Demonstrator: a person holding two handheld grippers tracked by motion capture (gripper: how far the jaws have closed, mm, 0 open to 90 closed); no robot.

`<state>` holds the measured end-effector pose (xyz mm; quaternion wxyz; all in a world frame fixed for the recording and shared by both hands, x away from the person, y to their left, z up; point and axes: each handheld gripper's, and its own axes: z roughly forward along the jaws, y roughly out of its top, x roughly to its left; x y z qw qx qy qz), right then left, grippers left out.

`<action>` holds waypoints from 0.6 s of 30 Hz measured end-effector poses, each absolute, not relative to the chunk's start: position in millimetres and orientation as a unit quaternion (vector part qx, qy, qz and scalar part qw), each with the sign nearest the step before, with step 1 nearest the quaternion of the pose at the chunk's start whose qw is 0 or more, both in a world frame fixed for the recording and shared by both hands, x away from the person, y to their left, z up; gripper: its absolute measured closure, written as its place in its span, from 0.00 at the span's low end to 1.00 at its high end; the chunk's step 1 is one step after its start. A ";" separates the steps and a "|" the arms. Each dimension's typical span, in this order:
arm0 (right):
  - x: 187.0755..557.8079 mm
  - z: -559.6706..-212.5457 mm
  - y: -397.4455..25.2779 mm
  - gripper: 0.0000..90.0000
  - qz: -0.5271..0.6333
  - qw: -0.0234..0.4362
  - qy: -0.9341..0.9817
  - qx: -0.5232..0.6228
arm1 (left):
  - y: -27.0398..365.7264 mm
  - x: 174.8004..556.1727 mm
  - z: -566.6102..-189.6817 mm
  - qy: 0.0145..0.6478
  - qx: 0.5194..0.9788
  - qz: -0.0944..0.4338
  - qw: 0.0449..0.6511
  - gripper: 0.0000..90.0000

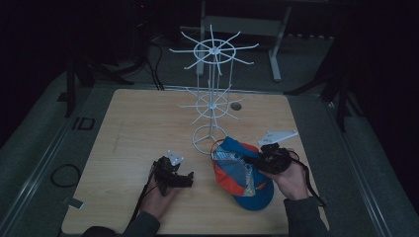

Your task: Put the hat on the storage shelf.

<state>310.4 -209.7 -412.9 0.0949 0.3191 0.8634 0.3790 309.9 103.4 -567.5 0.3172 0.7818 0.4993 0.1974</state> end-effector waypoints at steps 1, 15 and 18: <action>310.4 -411.7 -210.6 0.97 0.381 0.095 0.862 0.321 | 103.4 309.9 -567.5 0.499 0.782 0.197 0.317 0.03; 308.7 -399.4 -219.3 0.96 0.403 0.102 0.851 0.322 | 103.3 309.9 -567.7 0.499 0.781 0.198 0.318 0.03; 307.9 -397.2 -220.8 0.96 0.407 0.103 0.848 0.322 | 103.3 309.9 -567.7 0.499 0.781 0.198 0.318 0.03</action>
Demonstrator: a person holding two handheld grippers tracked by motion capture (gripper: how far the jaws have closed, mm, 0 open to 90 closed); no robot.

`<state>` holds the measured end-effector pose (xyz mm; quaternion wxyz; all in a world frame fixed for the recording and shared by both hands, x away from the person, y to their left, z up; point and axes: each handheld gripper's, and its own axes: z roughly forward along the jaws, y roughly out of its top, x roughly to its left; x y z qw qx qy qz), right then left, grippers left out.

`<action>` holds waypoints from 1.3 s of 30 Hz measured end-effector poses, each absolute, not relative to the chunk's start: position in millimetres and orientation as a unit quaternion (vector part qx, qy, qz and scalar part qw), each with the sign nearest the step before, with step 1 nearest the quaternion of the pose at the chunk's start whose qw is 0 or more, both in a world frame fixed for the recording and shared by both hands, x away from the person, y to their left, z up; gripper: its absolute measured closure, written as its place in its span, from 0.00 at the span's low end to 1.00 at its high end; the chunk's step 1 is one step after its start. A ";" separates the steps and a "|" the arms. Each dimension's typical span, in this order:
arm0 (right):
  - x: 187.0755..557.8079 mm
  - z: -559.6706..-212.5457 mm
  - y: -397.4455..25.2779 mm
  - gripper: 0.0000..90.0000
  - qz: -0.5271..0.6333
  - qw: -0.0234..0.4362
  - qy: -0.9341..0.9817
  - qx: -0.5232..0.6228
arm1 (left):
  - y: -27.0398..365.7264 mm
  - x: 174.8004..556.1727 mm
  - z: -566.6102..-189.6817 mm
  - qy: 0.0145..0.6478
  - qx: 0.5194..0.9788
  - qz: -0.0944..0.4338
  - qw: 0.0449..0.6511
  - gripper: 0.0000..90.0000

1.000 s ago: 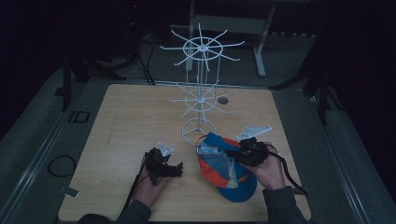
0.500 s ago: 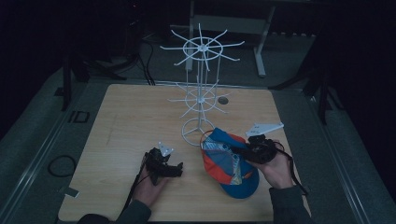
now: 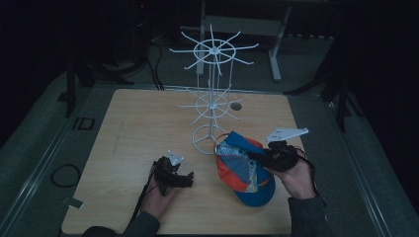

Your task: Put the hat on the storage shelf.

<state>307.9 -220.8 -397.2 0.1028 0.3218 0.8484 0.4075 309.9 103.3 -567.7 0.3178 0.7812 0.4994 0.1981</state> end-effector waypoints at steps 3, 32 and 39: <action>307.1 -394.8 -222.4 0.96 0.412 0.105 0.846 0.323 | 103.3 309.9 -567.6 0.499 0.781 0.198 0.318 0.03; 300.5 -374.9 -230.0 0.96 0.434 0.122 0.834 0.319 | 103.4 309.9 -567.5 0.499 0.782 0.197 0.317 0.03; 298.8 -369.1 -231.3 0.96 0.441 0.125 0.831 0.315 | 103.4 309.9 -567.5 0.499 0.782 0.197 0.317 0.03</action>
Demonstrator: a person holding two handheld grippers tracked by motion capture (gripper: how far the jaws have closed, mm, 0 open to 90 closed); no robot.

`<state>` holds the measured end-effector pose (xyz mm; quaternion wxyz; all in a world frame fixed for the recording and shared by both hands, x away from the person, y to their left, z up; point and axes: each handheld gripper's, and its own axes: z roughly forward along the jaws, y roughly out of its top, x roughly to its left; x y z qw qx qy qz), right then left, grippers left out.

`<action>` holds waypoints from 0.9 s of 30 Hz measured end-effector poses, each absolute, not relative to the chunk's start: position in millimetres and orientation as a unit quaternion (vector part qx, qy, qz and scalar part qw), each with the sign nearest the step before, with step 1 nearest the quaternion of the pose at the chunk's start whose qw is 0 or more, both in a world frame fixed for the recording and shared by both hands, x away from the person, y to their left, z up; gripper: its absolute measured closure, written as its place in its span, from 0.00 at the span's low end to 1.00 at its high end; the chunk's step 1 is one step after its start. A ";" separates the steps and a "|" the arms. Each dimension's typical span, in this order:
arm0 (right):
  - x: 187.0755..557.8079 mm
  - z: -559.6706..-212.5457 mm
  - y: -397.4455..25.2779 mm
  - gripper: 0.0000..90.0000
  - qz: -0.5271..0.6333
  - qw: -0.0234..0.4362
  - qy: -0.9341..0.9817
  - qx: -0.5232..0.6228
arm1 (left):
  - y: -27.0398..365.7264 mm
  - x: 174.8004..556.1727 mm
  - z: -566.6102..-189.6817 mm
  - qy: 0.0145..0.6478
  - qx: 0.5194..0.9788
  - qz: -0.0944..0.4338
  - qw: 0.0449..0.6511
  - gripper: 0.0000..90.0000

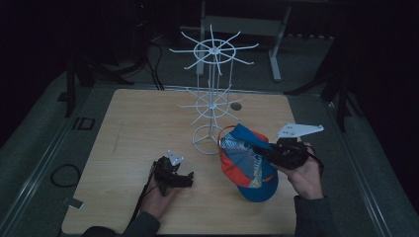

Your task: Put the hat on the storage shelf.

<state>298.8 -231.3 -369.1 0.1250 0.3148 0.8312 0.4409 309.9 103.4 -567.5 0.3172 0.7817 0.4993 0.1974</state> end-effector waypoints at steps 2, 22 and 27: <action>298.3 -367.2 -231.8 0.96 0.443 0.125 0.830 0.316 | 103.4 309.9 -567.5 0.499 0.782 0.197 0.317 0.03; 296.4 -352.4 -238.0 0.96 0.456 0.138 0.822 0.311 | 103.4 309.9 -567.5 0.499 0.782 0.197 0.317 0.03; 296.3 -349.5 -238.3 0.96 0.458 0.141 0.821 0.310 | 103.4 309.9 -567.5 0.499 0.782 0.197 0.317 0.03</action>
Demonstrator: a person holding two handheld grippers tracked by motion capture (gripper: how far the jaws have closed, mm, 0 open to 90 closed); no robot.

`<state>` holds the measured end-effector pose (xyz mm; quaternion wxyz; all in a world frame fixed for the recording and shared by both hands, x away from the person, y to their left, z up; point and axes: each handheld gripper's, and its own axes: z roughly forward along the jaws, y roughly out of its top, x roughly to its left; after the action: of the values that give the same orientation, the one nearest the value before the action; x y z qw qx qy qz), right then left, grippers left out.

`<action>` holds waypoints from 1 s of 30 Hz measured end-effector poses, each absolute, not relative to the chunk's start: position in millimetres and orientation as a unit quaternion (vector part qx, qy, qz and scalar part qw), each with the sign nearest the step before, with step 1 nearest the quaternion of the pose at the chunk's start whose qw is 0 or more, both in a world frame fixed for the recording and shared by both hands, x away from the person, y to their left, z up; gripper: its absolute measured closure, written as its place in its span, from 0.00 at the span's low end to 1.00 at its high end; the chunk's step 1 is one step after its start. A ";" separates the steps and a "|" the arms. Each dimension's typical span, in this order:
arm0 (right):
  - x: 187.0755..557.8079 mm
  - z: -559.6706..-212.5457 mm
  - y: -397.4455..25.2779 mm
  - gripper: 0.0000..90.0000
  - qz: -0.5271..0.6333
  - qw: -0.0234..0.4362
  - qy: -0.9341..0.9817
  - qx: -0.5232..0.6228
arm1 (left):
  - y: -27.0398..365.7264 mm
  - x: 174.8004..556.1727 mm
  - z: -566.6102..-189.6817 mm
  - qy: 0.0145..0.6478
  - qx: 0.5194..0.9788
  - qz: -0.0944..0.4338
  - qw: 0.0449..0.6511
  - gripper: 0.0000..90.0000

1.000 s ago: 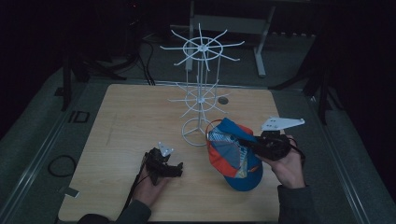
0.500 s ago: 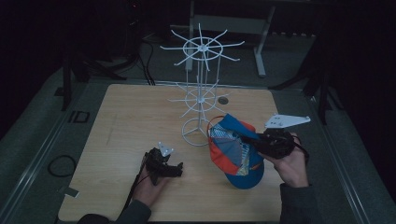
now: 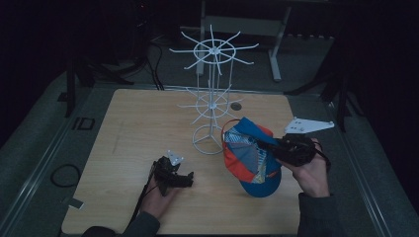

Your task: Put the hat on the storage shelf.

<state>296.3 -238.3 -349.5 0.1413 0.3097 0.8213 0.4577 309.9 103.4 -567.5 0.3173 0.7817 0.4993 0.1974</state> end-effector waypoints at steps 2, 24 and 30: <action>296.2 -348.2 -238.5 0.96 0.459 0.143 0.821 0.309 | 103.4 309.9 -567.5 0.499 0.782 0.197 0.317 0.03; 296.7 -334.7 -243.7 0.96 0.473 0.158 0.809 0.312 | 103.2 309.9 -567.6 0.500 0.781 0.198 0.318 0.03; 296.6 -330.4 -245.6 0.96 0.476 0.163 0.806 0.312 | 103.3 309.9 -567.6 0.499 0.781 0.198 0.317 0.03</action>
<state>296.6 -245.6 -330.4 0.1632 0.3121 0.8060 0.4757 309.9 103.3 -567.6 0.3175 0.7815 0.4995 0.1975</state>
